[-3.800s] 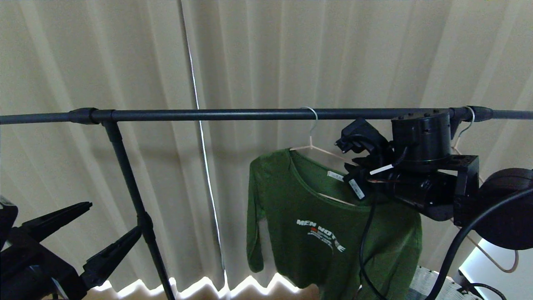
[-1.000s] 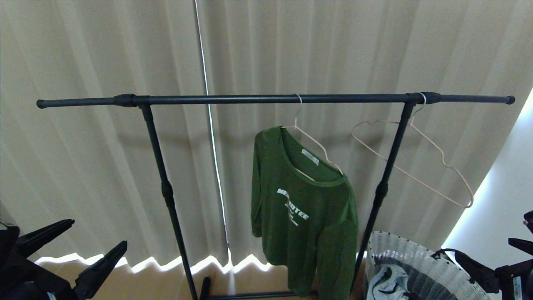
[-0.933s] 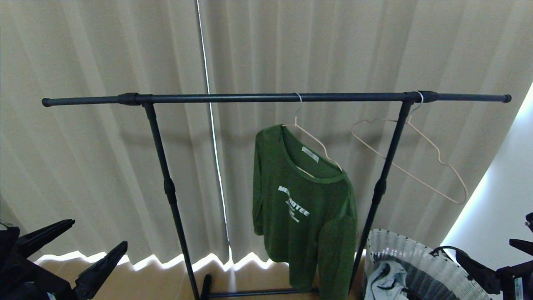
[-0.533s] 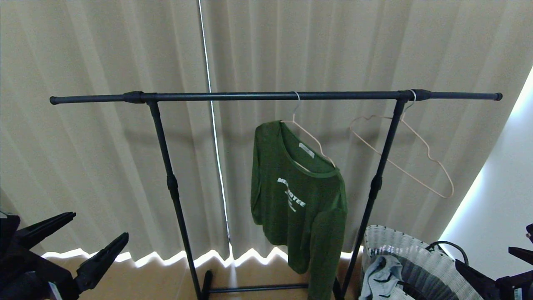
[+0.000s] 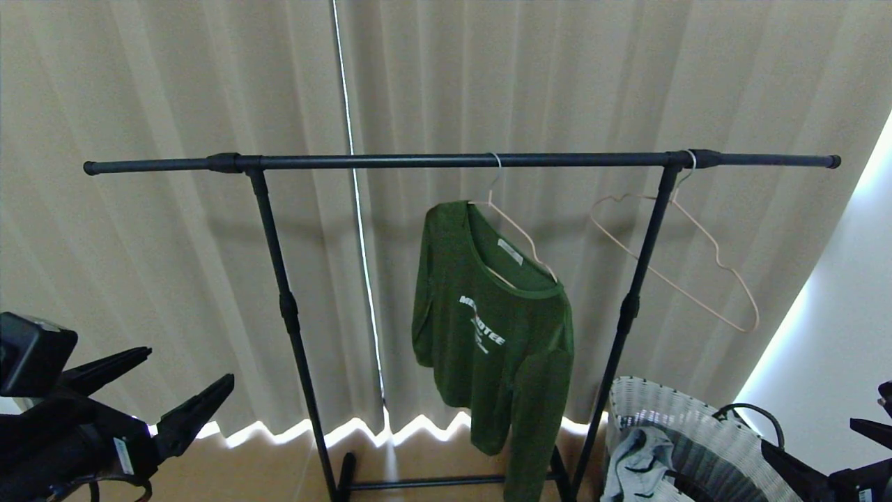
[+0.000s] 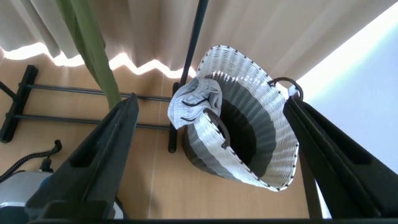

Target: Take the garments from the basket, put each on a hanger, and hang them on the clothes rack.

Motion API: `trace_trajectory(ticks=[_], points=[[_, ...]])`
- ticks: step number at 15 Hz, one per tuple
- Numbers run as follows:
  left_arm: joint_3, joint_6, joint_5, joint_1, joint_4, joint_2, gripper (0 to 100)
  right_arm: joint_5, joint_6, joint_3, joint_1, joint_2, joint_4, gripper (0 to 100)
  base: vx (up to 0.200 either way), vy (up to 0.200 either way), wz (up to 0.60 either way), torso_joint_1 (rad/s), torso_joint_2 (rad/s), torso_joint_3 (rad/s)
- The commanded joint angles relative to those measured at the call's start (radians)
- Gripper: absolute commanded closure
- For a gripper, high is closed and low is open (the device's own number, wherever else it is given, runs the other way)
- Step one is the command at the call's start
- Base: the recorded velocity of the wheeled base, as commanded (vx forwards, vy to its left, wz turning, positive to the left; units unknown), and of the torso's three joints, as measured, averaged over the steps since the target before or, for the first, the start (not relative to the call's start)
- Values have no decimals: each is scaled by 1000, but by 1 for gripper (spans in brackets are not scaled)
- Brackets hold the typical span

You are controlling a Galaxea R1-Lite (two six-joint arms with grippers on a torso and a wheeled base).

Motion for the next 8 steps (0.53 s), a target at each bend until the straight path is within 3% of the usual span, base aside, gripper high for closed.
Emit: trace_trajectory(ticks=[1,8], points=[[-5,0,-1,-3,-2,30,0,0,-2,-3,0,20,-5,0,0,0,0,0,0,0],[2,3,-1,-6,-2,36,0,-1,-2,0,0,28,-13,0,0,0,0,0,0,0]])
